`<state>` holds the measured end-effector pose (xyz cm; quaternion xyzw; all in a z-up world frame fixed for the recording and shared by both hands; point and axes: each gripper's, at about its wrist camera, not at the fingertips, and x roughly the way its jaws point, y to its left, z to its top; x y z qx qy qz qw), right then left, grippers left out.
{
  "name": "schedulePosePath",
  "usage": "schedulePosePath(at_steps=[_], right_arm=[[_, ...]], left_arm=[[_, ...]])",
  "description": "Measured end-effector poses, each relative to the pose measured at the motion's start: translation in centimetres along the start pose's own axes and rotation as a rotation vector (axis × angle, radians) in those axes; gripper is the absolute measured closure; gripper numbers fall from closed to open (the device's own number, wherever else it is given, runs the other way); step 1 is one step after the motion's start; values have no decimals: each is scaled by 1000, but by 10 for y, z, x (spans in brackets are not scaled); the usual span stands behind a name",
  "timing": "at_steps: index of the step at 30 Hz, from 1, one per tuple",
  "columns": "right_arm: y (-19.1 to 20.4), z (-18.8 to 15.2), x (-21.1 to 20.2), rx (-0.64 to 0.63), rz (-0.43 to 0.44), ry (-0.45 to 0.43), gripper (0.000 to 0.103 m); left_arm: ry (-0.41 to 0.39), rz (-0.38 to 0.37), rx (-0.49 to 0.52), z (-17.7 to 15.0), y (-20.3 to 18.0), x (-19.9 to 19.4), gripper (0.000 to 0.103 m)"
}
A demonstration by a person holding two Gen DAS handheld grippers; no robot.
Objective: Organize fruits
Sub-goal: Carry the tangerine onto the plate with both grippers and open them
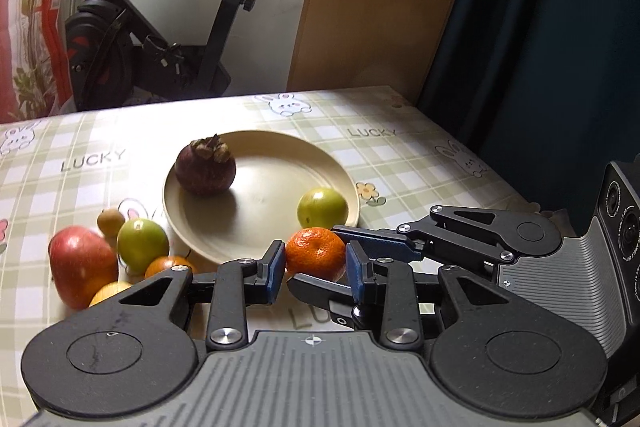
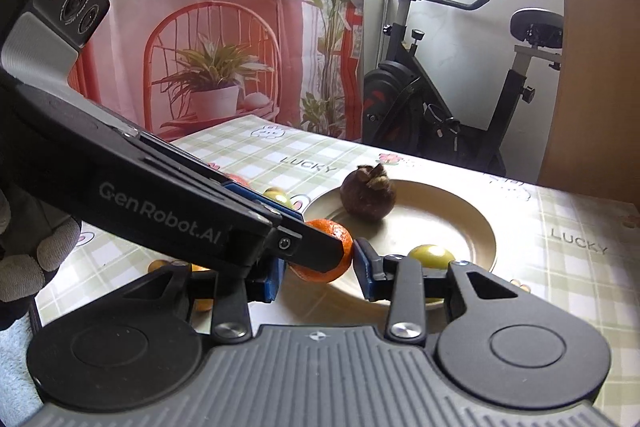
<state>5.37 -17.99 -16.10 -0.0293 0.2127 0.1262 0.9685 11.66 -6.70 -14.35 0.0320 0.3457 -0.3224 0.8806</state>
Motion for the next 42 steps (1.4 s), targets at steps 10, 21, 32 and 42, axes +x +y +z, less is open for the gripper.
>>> schedulePosePath(at_steps=[10,21,32,42], right_arm=[[-60,35,12,48,-88,-66,64],[-116,9,65,155,-102,15,64],[-126,-5,81,194,-118,38,64],[-126,-6,80,205,-132,29,63]], left_arm=[[-34,-42,12,69,-9,38,68],[108,-36,-28,85,2,131,67],[159,-39,-50,78,15,160,67],[165,-54,-106,73,19,166,64]])
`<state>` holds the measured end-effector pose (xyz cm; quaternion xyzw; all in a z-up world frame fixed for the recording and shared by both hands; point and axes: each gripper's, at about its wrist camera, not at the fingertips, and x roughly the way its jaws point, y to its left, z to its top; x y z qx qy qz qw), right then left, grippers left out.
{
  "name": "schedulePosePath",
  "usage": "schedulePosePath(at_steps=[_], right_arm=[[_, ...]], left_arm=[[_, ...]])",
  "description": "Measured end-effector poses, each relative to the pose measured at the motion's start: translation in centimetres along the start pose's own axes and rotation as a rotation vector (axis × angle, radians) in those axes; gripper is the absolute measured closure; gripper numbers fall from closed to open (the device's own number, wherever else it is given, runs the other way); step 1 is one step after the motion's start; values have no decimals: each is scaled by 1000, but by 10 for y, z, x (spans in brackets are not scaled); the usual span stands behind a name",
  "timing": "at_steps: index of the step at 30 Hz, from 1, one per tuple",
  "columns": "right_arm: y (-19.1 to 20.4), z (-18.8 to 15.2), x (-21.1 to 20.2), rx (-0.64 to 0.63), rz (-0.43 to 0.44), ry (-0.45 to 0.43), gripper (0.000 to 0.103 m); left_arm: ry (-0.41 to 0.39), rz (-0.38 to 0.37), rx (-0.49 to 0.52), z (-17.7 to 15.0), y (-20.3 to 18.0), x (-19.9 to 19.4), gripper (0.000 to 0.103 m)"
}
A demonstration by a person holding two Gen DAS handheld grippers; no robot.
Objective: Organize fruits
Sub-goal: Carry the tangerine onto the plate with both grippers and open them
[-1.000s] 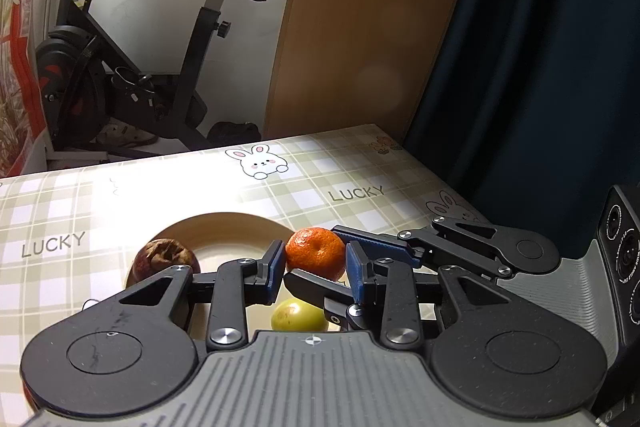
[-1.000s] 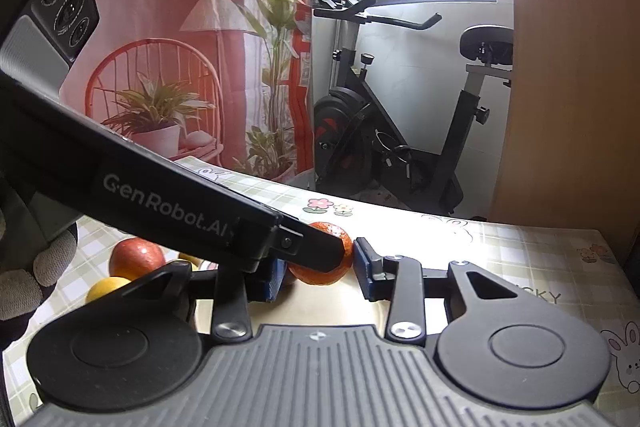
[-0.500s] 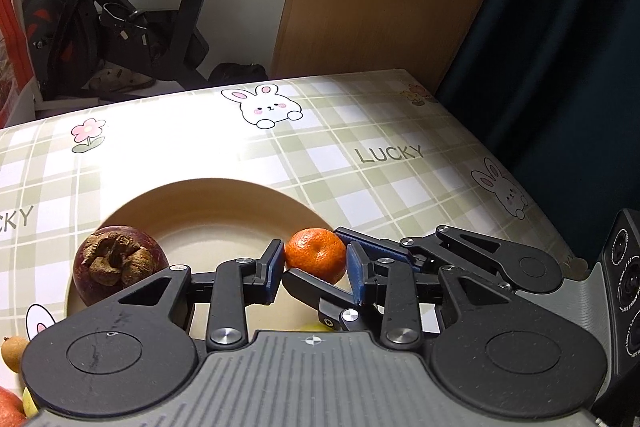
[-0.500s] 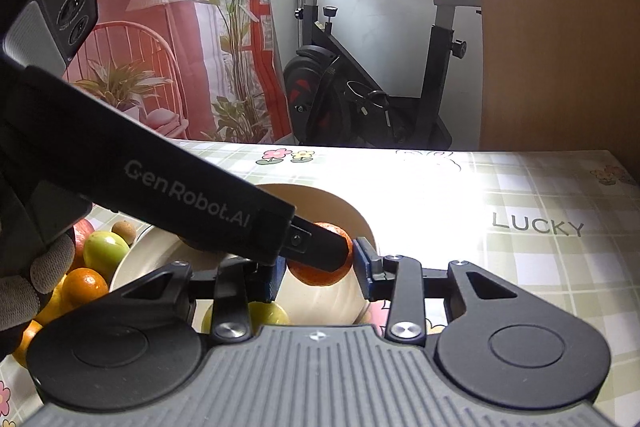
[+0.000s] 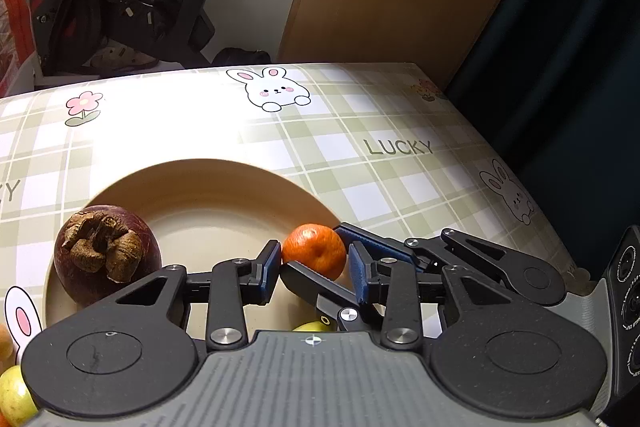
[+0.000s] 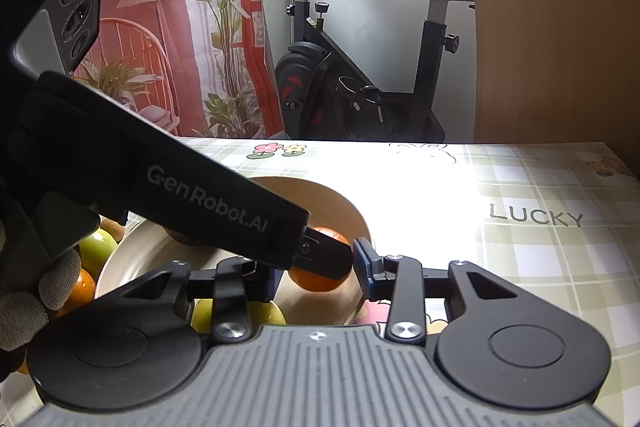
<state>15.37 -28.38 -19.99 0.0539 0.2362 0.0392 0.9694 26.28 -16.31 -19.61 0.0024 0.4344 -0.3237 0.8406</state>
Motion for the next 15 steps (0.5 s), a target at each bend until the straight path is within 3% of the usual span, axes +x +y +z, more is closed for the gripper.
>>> schedulePosePath(at_steps=[4,7,9,15], right_arm=[[1,-3,-5,-6,7,-20,60],[-3,-6,-13,10,38,-62,47],[-4,-7,-16,21,43,-77,47],[-9,-6,-20,41,42,-96,47]], left_arm=[[-24,-4,4,-4,-1,-7,63],[-72,5,3,-5,-1,-20,60],[-113,19,-8,-6,0,-30,50],[-185,44,-4,-9,5,-59,50]])
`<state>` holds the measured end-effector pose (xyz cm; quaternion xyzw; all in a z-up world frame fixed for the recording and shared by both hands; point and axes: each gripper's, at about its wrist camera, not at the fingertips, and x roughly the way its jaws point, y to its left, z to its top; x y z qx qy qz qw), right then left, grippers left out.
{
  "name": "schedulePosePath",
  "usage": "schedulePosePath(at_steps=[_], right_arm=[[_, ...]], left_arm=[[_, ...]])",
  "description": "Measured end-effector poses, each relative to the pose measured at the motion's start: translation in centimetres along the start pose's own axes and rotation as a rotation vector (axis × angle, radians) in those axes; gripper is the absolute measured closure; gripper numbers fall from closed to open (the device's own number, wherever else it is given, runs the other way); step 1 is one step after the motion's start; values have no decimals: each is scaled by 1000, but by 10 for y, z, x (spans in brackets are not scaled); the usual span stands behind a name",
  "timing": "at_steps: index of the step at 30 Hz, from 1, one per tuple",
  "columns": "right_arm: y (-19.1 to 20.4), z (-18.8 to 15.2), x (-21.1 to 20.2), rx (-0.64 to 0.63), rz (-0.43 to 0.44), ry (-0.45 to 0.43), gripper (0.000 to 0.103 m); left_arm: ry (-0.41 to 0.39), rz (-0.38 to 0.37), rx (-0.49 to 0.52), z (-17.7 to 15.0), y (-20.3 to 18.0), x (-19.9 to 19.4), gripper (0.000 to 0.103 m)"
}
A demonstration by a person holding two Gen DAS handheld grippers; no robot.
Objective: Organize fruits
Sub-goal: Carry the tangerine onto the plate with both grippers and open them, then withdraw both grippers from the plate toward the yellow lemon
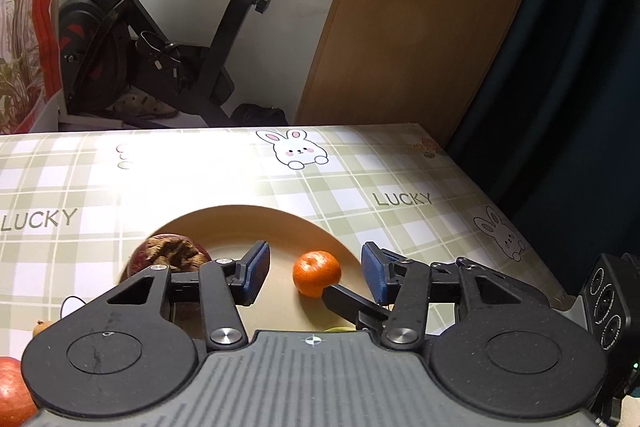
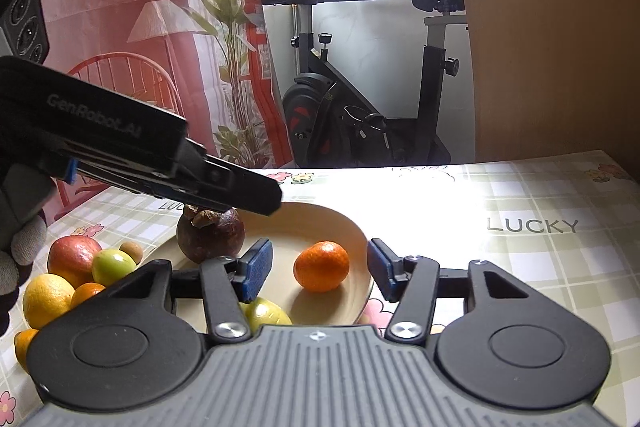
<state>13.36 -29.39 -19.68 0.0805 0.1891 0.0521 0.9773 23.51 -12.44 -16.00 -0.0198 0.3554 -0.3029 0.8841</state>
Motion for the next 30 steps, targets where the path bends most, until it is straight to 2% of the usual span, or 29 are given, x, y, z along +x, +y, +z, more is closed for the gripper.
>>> schedulePosePath(at_steps=[7,9,11,14,19,25,30], right_arm=[[4,1,-1,2,-35,7,48],[6,3,-6,59,-48,7,48],[15,5,-13,74,-24,-10,48],[40,10,-22,27,6,-16,48],[73,15,-36,50,73,-25,48],[116,8,-38,23,129,24,48],[148,-2,-32,-49,163,86,48]], left_arm=[[-47,27,-9,2,17,-44,50],[-56,33,-13,-1,21,-58,50],[-61,35,-6,-4,25,-72,50],[-64,41,1,-9,33,-92,50],[-79,62,-37,-16,53,-126,50],[-73,131,-50,-34,81,-159,50],[-44,152,-71,-54,104,-166,50]])
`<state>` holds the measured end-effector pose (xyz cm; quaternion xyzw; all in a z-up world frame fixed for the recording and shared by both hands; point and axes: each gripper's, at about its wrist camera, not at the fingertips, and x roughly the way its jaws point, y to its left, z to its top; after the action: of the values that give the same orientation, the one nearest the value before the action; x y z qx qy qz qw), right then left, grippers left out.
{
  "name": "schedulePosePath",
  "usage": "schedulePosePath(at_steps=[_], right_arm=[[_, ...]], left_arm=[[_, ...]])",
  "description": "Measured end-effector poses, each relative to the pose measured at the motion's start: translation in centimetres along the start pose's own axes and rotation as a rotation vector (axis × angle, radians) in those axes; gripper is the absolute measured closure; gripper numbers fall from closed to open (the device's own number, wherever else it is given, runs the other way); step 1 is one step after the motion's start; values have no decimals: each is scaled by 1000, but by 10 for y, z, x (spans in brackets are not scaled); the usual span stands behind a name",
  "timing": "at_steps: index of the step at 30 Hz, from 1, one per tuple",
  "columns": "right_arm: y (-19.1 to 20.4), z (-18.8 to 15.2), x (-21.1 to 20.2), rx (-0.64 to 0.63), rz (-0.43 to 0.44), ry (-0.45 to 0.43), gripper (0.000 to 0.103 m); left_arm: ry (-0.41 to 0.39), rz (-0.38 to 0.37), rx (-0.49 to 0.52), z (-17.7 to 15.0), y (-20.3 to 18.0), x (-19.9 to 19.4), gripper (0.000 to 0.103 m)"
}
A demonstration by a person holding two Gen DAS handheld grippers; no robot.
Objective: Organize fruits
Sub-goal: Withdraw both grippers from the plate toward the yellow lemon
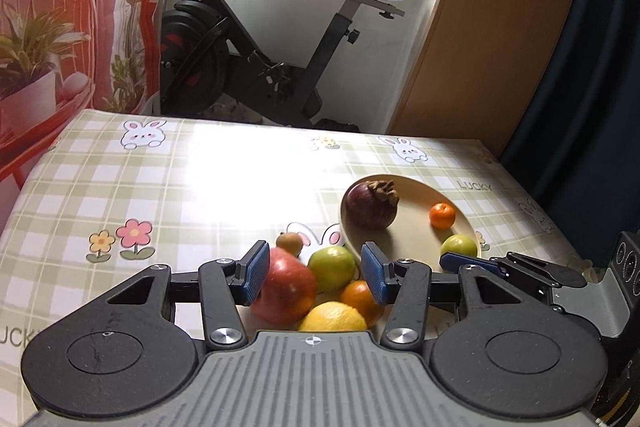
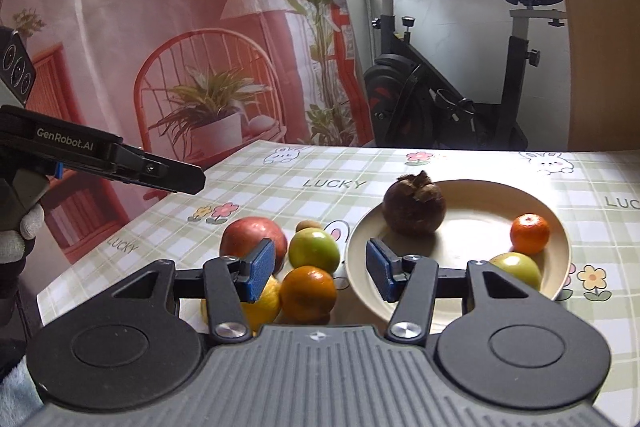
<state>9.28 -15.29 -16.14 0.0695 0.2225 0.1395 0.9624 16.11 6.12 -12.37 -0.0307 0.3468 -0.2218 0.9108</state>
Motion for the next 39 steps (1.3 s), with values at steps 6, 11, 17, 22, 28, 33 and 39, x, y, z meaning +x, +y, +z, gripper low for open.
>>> schedulePosePath(at_steps=[6,11,17,22,28,33,39], right_arm=[[28,-5,20,-111,35,81,48],[46,-9,33,-173,49,122,48],[58,-9,48,-254,47,157,48],[62,-11,56,-278,39,176,46],[72,-20,52,-304,53,180,42],[71,-21,49,-299,66,180,42],[68,-22,46,-292,71,180,42]], left_arm=[[10,-11,-57,-14,19,0,50],[10,-29,-81,-26,32,1,50],[6,-33,-96,-35,40,-1,50],[3,-36,-102,-40,42,-1,50],[13,-83,-83,-40,35,5,50],[38,-128,-37,-48,19,17,49],[73,-146,-22,-57,10,35,49]])
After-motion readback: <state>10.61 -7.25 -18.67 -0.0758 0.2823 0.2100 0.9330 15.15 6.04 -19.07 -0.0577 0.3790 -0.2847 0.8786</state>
